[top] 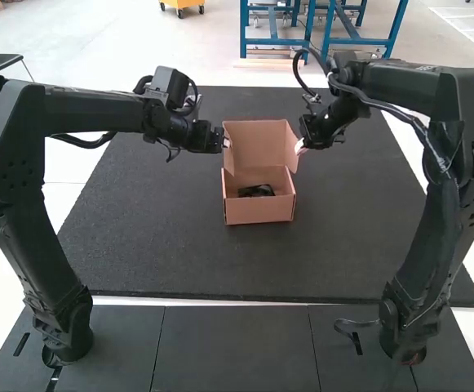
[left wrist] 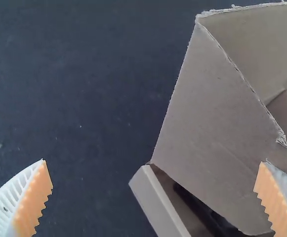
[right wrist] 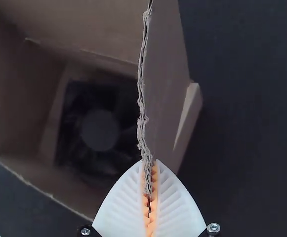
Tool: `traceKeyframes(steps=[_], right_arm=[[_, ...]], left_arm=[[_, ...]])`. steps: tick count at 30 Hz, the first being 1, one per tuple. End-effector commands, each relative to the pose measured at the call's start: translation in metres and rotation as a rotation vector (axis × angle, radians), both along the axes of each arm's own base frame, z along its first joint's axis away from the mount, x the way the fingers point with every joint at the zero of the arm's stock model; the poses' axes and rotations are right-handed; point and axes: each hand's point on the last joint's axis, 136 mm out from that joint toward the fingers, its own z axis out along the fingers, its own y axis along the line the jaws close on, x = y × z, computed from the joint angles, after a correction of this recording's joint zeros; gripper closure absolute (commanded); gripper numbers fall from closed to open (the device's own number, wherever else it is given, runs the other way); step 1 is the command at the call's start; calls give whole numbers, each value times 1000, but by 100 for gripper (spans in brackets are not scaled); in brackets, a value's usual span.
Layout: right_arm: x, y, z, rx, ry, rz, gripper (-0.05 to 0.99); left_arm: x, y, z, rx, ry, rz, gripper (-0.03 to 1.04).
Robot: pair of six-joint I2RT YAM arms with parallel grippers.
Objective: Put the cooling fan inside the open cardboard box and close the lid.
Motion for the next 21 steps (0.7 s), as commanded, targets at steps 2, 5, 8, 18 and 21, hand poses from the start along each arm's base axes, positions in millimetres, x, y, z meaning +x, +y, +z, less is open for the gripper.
traceKeyframes(steps=[2, 5, 8, 18, 21], right_arm=[[-7, 1, 11, 20, -8, 21, 95], [-13, 5, 11, 33, 14, 35, 95], [-19, 10, 11, 40, 33, 51, 95], [-32, 28, 12, 56, 57, 91, 95], [-35, 32, 12, 59, 62, 99, 95]], left_arm=[[2, -10, 17, -20, -30, -23, 4], [0, -9, 18, -16, -26, -25, 4], [-4, -7, 18, -10, -15, -26, 4], [-15, -3, 21, -3, -4, -28, 4], [-17, -2, 21, -4, -5, -28, 4]])
